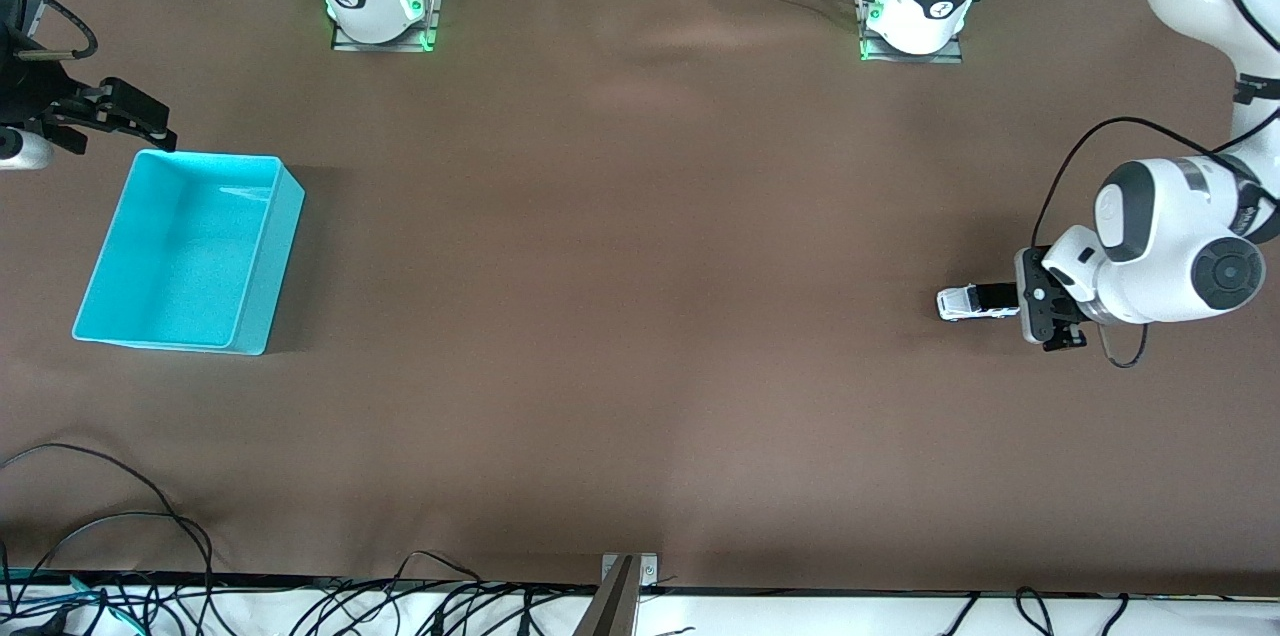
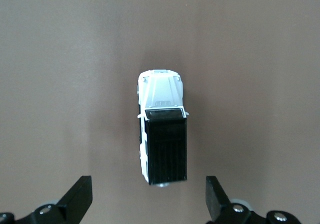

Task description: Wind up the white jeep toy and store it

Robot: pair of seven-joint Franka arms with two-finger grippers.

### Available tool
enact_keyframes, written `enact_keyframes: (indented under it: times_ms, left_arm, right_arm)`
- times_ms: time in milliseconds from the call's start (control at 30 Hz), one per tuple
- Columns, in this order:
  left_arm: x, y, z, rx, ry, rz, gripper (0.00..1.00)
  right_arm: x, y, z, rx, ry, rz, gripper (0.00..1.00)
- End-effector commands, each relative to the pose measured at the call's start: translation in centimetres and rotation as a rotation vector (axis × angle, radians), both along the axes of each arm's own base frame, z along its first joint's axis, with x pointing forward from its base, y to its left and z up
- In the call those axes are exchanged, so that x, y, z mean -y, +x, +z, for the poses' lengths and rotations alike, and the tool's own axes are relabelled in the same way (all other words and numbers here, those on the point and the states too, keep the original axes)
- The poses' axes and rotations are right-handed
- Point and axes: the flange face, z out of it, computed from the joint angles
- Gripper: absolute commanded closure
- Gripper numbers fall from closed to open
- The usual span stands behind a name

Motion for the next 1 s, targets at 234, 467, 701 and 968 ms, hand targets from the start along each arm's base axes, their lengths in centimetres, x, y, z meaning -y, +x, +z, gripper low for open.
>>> enact_keyframes:
  times_ms: [234,467,701,968]
  left_arm:
    - [-0.3,-2.8,-2.9,0.058,-0.007,-0.014,0.0]
    - [0.4,-3.8,-4.7,0.088,-0.041,0.023,0.0]
    - [0.4,-4.1,-5.6,0.078,-0.043,0.022,0.28]
    - [1.2,-4.0,-5.5,0.079,-0.053,0.004,0.82]
  right_arm:
    - [0.2,0.3,0.7,0.012,-0.013,-0.001,0.0]
    - [0.2,0.3,0.7,0.012,-0.013,-0.001,0.0]
    - [0.2,0.3,0.7,0.012,-0.013,-0.001,0.0]
    - [0.2,0.3,0.7,0.012,-0.013,-0.001,0.0]
